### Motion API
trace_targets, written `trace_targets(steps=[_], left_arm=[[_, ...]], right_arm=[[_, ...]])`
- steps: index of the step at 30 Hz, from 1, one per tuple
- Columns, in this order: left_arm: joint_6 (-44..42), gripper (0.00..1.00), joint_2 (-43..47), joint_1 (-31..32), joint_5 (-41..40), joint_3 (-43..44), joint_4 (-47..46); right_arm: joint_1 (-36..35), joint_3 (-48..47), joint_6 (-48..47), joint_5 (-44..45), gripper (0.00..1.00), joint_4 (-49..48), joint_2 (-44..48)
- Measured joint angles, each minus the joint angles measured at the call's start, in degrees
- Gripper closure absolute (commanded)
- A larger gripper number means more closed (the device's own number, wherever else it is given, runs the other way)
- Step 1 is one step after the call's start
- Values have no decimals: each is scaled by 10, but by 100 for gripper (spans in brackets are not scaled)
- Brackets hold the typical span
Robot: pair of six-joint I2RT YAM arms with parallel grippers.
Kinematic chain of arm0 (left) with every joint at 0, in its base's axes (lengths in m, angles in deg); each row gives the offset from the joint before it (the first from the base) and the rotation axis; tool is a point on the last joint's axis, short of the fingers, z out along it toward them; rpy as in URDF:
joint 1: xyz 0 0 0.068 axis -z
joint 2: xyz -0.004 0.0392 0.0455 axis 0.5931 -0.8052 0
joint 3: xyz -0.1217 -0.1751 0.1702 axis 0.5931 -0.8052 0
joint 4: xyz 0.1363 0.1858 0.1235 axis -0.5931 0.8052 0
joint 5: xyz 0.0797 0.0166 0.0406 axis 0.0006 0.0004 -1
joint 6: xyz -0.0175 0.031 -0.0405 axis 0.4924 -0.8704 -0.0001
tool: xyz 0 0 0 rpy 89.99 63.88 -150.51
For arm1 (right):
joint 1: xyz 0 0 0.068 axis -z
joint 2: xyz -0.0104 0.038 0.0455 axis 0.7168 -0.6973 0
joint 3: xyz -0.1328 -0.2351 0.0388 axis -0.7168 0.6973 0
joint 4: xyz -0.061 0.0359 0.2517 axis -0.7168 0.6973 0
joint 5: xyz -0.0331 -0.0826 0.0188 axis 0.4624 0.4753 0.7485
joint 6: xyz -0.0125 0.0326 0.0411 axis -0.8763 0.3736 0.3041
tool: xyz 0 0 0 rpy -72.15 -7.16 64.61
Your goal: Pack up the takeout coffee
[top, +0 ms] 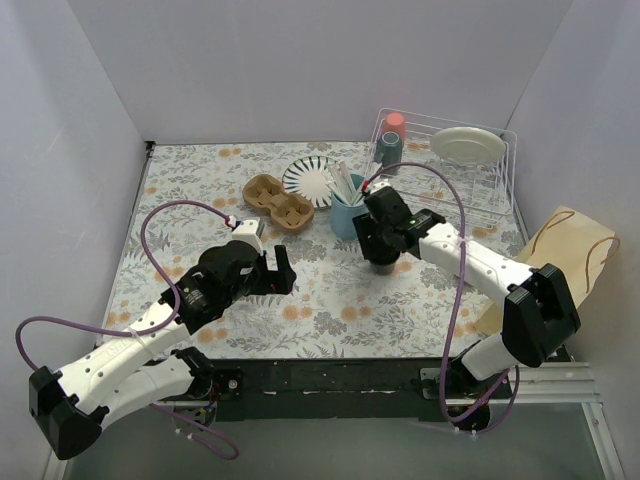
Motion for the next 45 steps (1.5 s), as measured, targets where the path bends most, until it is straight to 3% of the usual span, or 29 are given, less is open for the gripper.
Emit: trace_targets(steps=[6, 14, 20, 45], left_arm=[[0, 2, 1, 0, 0, 0, 0], [0, 2, 1, 0, 0, 0, 0], [0, 2, 1, 0, 0, 0, 0], [-2, 2, 11, 0, 0, -1, 0]], right_arm=[[127, 7, -31, -25, 16, -25, 3], [210, -19, -50, -63, 10, -70, -37], [222, -31, -54, -72, 3, -72, -51], [223, -55, -57, -60, 7, -6, -12]])
